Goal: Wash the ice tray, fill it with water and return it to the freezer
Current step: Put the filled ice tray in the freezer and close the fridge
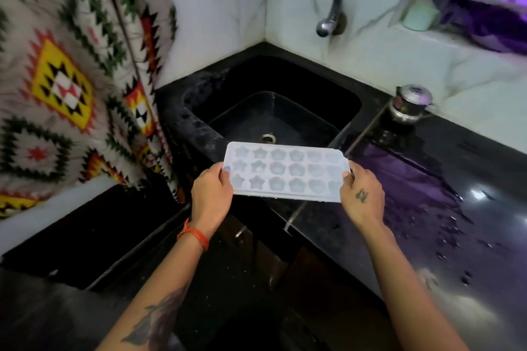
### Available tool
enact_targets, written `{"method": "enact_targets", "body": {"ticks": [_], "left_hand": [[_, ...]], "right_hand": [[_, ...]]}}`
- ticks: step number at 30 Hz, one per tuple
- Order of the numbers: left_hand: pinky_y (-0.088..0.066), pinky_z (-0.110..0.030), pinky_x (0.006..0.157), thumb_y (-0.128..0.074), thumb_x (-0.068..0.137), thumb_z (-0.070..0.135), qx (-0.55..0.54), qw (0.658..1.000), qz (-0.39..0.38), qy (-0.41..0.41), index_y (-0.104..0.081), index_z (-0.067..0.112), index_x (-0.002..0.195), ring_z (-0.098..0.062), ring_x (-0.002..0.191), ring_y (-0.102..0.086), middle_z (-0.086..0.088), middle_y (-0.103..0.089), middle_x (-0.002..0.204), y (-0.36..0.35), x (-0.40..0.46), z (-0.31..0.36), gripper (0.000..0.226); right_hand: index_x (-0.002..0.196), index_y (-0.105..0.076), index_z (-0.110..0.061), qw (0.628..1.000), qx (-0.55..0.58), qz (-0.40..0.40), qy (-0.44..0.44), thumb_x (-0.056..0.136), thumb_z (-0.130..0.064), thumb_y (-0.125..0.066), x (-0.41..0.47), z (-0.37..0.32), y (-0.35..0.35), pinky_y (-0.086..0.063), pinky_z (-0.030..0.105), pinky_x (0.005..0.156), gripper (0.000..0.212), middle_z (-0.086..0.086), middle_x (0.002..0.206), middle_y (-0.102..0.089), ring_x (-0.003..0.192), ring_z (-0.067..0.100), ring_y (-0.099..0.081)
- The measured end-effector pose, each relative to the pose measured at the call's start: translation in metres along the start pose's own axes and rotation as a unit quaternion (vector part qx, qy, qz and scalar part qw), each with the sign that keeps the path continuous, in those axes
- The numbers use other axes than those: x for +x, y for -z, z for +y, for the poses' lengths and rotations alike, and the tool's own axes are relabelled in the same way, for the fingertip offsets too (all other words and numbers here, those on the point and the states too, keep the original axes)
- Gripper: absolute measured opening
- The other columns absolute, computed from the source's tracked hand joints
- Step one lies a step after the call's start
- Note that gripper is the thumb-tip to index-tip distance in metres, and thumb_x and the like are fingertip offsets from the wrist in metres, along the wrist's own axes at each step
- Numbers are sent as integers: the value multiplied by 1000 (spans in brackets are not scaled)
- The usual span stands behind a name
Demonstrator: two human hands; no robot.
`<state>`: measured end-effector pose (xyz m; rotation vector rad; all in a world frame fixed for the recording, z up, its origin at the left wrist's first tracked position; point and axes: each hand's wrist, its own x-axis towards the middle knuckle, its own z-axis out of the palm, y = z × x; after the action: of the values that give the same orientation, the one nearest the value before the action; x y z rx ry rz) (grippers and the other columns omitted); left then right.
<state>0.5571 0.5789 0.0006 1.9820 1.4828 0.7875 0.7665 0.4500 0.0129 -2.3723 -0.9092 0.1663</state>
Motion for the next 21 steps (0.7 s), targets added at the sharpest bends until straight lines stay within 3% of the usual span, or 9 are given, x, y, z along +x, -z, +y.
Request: {"method": "enact_targets", "body": {"ticks": [8,14,21], "left_hand": [[-37,-27,72,-42,100,17,-5,995,73,74,-63,2,110,-23,91,-58,-13,-67,102,55,-1,-53,28],[-38,-26,75,-43,99,16,10,984,130,119,-64,2,112,-27,95,-59,-14,-68,104,97,-9,-89,28],[-44,-35,76,-43,99,17,22,959,203,194,-64,2,108,-28,92,-60,-15,-68,99,136,-42,-122,27]], "right_hand": [[135,-50,-16,996,14,-49,66,99,-18,-39,2,-67,-49,-41,38,88,38,14,122,-58,110,35,-54],[134,-51,-17,988,38,-85,119,98,-19,-41,-6,-117,-86,-41,38,91,37,13,121,-59,110,33,-54],[132,-53,-19,965,46,-148,210,97,-18,-43,-24,-166,-120,-42,40,91,36,13,120,-61,110,35,-55]]}}
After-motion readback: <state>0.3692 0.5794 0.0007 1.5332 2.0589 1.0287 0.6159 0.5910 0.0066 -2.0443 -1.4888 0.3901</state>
